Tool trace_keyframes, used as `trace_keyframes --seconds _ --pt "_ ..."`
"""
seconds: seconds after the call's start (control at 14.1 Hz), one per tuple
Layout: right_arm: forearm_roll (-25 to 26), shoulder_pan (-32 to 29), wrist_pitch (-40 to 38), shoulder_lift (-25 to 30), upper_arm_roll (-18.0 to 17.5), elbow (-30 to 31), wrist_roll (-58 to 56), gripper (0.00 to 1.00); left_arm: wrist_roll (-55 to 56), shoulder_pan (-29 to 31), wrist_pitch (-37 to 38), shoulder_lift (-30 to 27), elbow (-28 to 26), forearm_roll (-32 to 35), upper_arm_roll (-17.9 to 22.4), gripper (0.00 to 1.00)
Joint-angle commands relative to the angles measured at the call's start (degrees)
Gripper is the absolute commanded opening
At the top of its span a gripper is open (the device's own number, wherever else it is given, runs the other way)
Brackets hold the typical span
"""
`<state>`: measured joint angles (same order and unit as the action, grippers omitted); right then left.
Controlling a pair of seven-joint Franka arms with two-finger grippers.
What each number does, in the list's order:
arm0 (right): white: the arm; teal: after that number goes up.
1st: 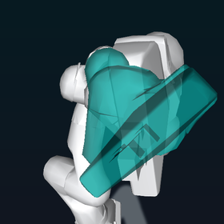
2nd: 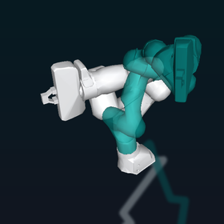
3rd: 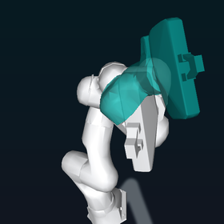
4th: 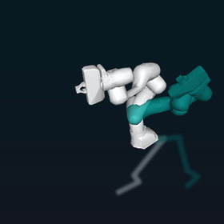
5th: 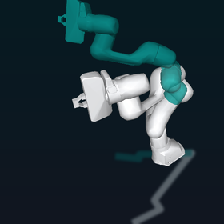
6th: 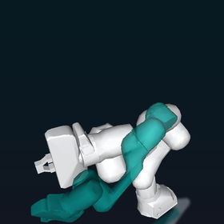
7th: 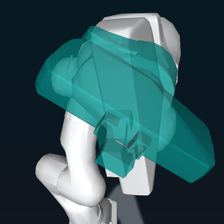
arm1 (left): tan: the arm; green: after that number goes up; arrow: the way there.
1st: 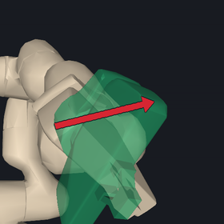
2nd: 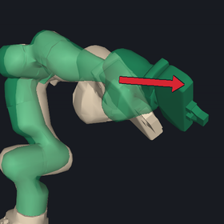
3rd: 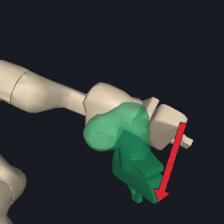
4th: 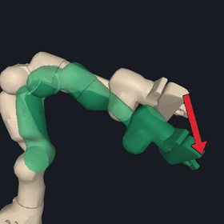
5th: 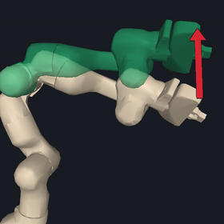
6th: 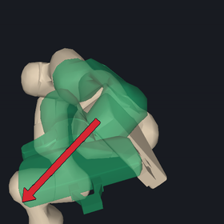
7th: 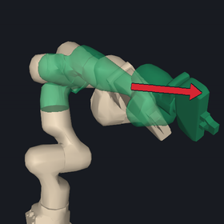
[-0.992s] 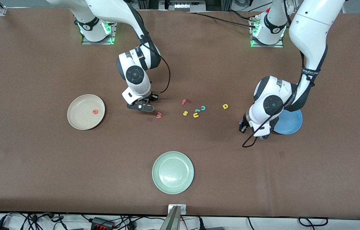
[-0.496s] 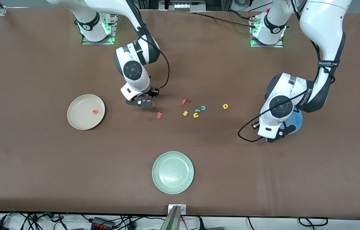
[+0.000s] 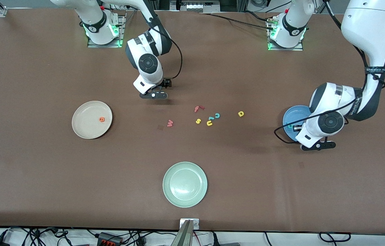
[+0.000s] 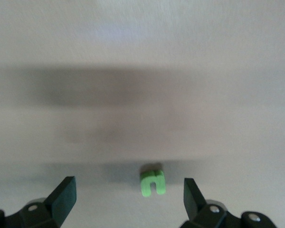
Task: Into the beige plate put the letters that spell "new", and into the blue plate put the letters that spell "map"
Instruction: 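Drop the blue m on the blue plate while the right gripper carries the u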
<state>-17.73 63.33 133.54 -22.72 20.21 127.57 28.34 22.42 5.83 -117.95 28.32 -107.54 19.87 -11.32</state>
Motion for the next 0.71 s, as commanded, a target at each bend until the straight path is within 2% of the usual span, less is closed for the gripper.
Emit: trace_keyframes --seconds 0.0,0.07,0.14,0.21,0.35,0.64 --pt "-0.55 1.01 3.29 1.72 0.18 3.72 -1.09 1.00 -2.73 3.12 -4.30 -2.57 -6.00 0.96 -0.98 0.33" --pt "-0.55 0.92 5.04 1.72 0.18 4.61 -1.09 1.00 -2.74 3.66 -4.30 -2.48 -6.36 0.96 -0.98 0.57" --pt "-0.55 1.01 6.19 1.46 0.10 5.14 -1.09 1.00 -2.21 3.58 -4.39 -2.65 -7.15 0.79 -1.16 0.88" --pt "-0.64 1.01 6.90 1.37 0.10 5.40 -1.09 0.98 -2.21 3.57 -4.39 -2.83 -7.07 0.79 -1.68 1.00" --pt "-0.64 0.83 7.61 1.37 0.10 6.11 -1.09 0.91 -2.74 3.49 -4.04 -2.91 -6.28 0.79 -4.40 1.00" --pt "-0.73 0.83 7.61 1.63 0.10 6.55 -0.83 0.75 0.15 2.35 0.96 -2.65 -3.12 0.17 -14.40 1.00"
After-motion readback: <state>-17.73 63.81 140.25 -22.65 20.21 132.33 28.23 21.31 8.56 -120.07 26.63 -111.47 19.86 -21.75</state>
